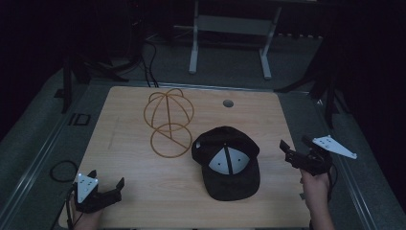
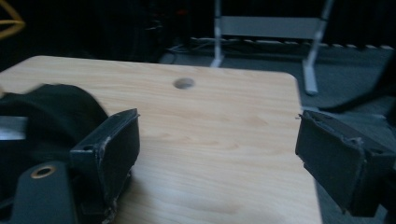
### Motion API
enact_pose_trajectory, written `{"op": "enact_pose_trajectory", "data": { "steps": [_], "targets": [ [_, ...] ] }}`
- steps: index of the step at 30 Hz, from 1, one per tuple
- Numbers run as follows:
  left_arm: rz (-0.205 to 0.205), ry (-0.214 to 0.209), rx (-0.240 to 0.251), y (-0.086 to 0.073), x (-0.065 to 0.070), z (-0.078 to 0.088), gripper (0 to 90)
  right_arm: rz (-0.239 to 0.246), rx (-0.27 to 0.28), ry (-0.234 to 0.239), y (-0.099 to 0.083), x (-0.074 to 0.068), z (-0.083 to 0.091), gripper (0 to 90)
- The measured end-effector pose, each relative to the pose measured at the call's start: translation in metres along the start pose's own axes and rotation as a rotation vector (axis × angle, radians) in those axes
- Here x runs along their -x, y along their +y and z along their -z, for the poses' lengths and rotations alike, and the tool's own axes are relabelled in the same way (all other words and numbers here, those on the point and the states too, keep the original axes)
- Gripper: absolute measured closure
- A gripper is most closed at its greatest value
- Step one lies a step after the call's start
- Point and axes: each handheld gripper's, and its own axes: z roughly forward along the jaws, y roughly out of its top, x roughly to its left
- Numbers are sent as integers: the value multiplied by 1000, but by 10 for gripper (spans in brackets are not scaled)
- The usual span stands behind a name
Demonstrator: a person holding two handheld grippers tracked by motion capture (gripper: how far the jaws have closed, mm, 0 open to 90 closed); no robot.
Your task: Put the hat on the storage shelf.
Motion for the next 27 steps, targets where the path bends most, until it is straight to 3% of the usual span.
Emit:
{"op": "enact_pose_trajectory", "data": {
  "steps": [3,7,9,10,13,16,22,24,25,26,27],
  "targets": [
    [-6,-23,-12,0,2,-1,8,10,-2,39,7,-6,-1,135],
    [-22,-51,-37,-1,5,-3,8,72,-25,90,19,-21,-9,131],
    [-28,-49,-42,0,6,-3,8,106,-30,146,22,-29,-13,124],
    [-31,-51,-39,0,6,-3,8,140,-48,205,25,-37,-19,124],
    [-41,-37,-34,0,6,-3,8,183,-66,240,26,-46,-25,125],
    [-44,-26,-29,1,6,-1,8,241,-114,326,24,-62,-40,125],
    [-50,-39,-33,0,6,-1,8,281,-183,303,16,-71,-58,155],
    [-53,-49,-36,0,7,-1,8,287,-228,257,11,-71,-71,227],
    [-52,-57,-38,0,7,-2,8,283,-241,247,9,-71,-76,244],
    [-52,-56,-38,0,7,-2,8,276,-275,235,4,-70,-85,330],
    [-51,-61,-39,0,7,-2,8,276,-275,235,4,-70,-85,330]
  ]
}}
